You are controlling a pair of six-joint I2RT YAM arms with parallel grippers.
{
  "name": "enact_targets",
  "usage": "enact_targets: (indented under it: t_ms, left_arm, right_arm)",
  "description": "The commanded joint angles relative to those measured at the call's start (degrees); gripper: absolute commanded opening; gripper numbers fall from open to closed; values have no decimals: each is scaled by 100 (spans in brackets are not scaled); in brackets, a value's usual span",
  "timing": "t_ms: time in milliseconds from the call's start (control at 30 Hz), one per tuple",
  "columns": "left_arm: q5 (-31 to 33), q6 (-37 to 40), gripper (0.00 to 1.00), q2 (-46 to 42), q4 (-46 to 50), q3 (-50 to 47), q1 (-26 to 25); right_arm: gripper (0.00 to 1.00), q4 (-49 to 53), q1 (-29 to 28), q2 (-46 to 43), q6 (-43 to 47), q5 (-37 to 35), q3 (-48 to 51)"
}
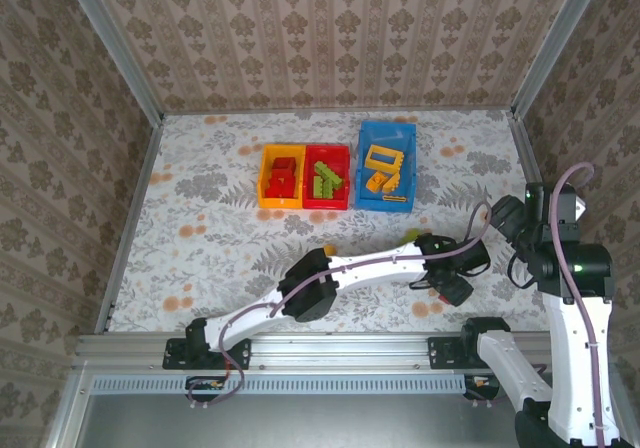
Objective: Sort the legos into containers by color
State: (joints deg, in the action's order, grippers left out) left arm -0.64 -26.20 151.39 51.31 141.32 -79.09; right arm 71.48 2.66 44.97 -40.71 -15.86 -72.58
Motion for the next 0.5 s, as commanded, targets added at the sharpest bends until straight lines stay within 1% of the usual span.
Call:
enact_targets:
  t_ms: [0, 200, 300, 367, 467]
  left_arm:
    - [188, -88, 63, 320, 518, 213, -71]
    - [590, 124, 49, 420, 740, 178, -98]
    - [937, 237, 41, 384, 925, 74, -89]
    - [1143, 311, 34, 265, 923, -202, -76]
    - [1233, 320, 22, -58, 708, -758, -38]
  right_arm:
    - [86, -101, -1, -70, 54, 289, 74]
    - [86, -154, -2, -86, 19, 408, 174]
    - [86, -178, -2, -68, 10, 425, 191]
    - [85, -209, 0, -54, 10, 473, 208]
    - [84, -261, -2, -25, 10, 535, 249]
